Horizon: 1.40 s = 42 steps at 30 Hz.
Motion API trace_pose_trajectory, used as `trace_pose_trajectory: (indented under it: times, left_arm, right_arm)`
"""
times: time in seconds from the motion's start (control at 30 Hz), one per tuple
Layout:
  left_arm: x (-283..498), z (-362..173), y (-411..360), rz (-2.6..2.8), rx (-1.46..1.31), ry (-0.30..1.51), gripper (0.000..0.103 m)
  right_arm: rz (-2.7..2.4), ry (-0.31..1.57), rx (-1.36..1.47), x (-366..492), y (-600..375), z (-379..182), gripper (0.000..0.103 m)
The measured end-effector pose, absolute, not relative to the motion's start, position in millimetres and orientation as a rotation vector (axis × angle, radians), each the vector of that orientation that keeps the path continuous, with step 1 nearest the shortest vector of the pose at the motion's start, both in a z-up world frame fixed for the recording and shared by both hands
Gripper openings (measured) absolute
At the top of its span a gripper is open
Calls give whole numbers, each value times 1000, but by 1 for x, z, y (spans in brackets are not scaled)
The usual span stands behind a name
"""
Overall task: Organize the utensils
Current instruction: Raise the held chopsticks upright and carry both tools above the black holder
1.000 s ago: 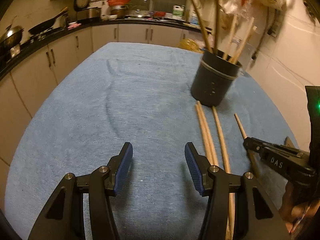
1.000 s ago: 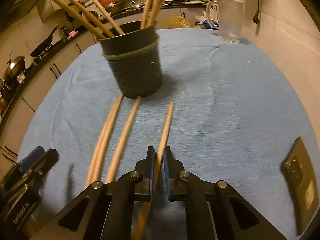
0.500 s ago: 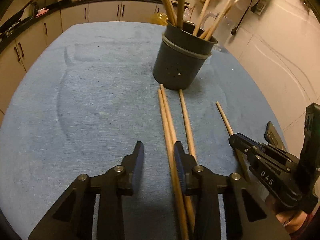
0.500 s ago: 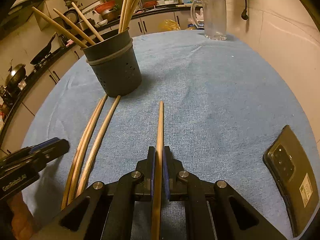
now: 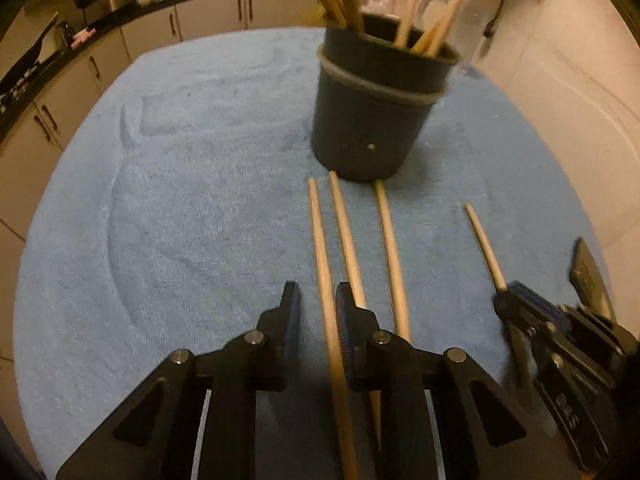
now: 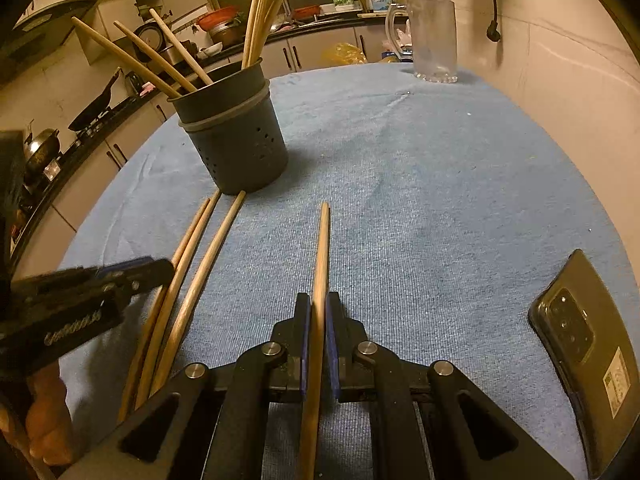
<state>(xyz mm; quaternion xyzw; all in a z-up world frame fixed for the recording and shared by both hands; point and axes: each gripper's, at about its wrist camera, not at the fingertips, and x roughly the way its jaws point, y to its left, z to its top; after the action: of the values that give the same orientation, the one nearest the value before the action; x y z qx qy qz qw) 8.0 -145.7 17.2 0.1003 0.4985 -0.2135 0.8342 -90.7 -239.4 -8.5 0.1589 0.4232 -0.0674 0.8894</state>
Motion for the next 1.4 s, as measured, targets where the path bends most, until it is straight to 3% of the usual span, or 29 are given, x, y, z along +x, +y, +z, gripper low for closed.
trace_pose_trajectory:
  times: [0.23,0.3,0.5,1.03,1.4]
  left_arm:
    - [23,17,-159,-423,234,1082,14]
    - [18,19,-150,-417,233,1071,8]
    - [8,18,-130,-448,149,1060,6]
    - [-63,117,-83,-497,22,687,6]
    - [-69,133,-77,-504,12,635,6]
  right_arm:
    - [-115,986,282,-65,-241,-3,7]
    - [-111,1002,277,-57,-242,-3,7]
    - [-92,992,287,-52,-242,-3,7]
    - [18,481,361,-124,-222,76,7]
    - [-11,377,354,-145,-217,92,7]
